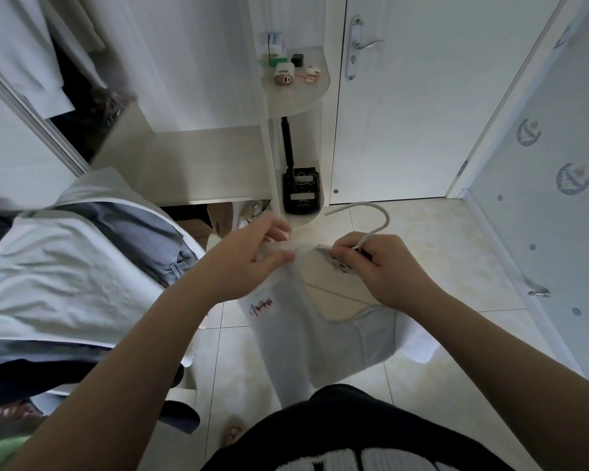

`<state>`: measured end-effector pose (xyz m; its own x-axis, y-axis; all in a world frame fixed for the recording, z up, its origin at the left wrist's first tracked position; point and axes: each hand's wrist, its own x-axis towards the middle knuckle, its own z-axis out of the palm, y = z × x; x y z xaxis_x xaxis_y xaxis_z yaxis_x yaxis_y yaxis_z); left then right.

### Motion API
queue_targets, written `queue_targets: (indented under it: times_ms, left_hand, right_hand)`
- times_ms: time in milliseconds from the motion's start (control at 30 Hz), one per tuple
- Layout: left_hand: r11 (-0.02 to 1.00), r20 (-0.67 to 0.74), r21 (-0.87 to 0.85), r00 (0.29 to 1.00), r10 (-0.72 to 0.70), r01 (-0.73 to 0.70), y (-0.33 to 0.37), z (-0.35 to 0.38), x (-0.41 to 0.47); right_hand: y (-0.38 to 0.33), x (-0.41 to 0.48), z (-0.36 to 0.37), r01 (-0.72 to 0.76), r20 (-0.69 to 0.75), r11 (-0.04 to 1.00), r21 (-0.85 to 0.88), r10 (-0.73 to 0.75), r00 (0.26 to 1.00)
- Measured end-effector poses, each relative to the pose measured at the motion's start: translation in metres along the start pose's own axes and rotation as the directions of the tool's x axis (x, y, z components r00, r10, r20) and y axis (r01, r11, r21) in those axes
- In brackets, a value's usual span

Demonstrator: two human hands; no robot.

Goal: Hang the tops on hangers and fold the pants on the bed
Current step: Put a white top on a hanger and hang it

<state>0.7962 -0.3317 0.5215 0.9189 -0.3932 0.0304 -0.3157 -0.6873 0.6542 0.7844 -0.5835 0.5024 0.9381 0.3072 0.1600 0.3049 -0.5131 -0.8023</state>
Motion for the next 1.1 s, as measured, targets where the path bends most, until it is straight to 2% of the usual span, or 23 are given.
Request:
queue_targets:
  times_ms: [67,167,267,333,400,500,633,800,933,1000,1100]
  left_hand:
    - [0.987,-0.027,0.156,0.999,0.045,-0.040,-0.009,-0.004,0.000]
    - [0.969,-0.136,0.199,0.975,0.176,-0.147,-0.014,-0.008,-0.001]
    - [0.964,-0.286,0.242,0.941,0.182,-0.113,-0.019,-0.020,-0.001]
    - [0.967,-0.375,0.236,0.910,0.177,-0.091,-0.025,-0.032,-0.001]
    - [0.978,-0.442,0.202,0.886,0.140,-0.053,-0.032,-0.043,-0.001]
    - [0.975,-0.479,0.224,0.872,0.096,0.015,-0.044,-0.051,0.001]
    - [0.959,-0.493,0.272,0.867,0.068,0.080,-0.052,-0.050,0.002]
    - [0.948,-0.526,0.294,0.849,0.050,0.126,-0.061,-0.044,-0.003]
    - [0.907,-0.462,0.404,0.882,0.093,0.116,-0.065,-0.044,-0.008]
    - [0.900,-0.449,0.416,0.890,0.080,0.129,-0.064,-0.040,-0.009]
    - [0.969,-0.529,0.224,0.848,0.031,0.104,-0.053,-0.038,-0.011]
  right_hand:
    - [0.000,0.003,-0.001,-0.005,-0.016,0.999,0.040,0.006,1.000]
    - [-0.002,0.007,-0.004,-0.011,-0.027,0.992,0.128,0.014,1.000]
    - [0.013,0.014,-0.020,0.068,0.030,0.997,-0.041,-0.067,0.997]
    - [0.034,0.016,-0.034,-0.089,0.191,0.992,-0.087,0.104,0.976]
    - [0.057,0.013,-0.042,-0.279,0.301,0.957,-0.080,0.290,0.909]
    - [0.086,0.014,-0.045,-0.325,0.199,0.934,-0.152,0.351,0.915]
    - [0.092,0.019,-0.041,-0.276,0.004,0.935,-0.221,0.284,0.959]
    - [0.087,0.031,-0.056,-0.334,-0.164,0.941,-0.058,0.321,0.933]
    - [0.074,0.043,-0.077,-0.307,-0.271,0.951,-0.020,0.291,0.918]
    - [0.061,0.046,-0.085,-0.256,-0.299,0.966,0.016,0.249,0.921]
    - [0.036,0.043,-0.087,-0.056,-0.233,0.998,-0.001,0.054,0.971]
